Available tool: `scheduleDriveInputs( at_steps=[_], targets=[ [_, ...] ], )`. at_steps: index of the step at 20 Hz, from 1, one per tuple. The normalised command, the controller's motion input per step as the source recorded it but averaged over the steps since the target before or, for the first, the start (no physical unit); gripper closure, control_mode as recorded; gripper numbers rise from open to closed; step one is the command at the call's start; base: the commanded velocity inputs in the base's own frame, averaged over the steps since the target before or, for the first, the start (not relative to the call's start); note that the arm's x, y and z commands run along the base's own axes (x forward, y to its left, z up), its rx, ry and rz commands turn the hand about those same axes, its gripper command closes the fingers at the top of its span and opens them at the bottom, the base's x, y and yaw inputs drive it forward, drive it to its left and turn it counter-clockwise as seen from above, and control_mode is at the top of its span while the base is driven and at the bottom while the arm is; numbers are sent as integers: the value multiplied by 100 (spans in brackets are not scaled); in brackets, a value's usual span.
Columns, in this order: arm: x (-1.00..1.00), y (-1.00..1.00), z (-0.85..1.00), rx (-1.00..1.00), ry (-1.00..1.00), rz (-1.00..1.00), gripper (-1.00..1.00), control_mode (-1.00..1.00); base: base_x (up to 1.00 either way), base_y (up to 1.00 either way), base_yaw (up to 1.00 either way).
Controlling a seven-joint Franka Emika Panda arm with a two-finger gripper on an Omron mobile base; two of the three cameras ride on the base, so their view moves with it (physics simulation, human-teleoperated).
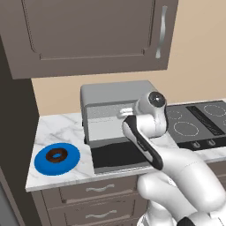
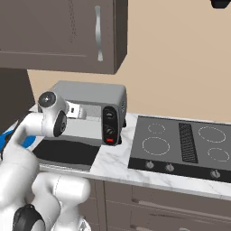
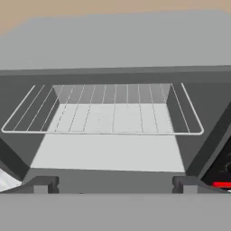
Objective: Pick up the bagel from the plate, place it on the toaster oven rack, close the door, and set the timer.
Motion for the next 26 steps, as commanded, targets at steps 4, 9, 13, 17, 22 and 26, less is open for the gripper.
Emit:
scheduleDriveInputs(
  at_steps=[4,9,13,17,22,26],
  targets=[
    [22,10,-31,0,-11,0,-100,-100,0,0,0],
    [21,7,-1,0,0,0,-100,-100,0,0,0],
    [23,2,0,0,0,0,-100,-100,0,0,0],
    [20,0,-1,0,0,0,-100,-100,0,0,0],
    [15,0,-10,0,0,0,-100,-100,0,0,0],
    [21,0,-11,0,0,0,-100,-100,0,0,0]
  ],
)
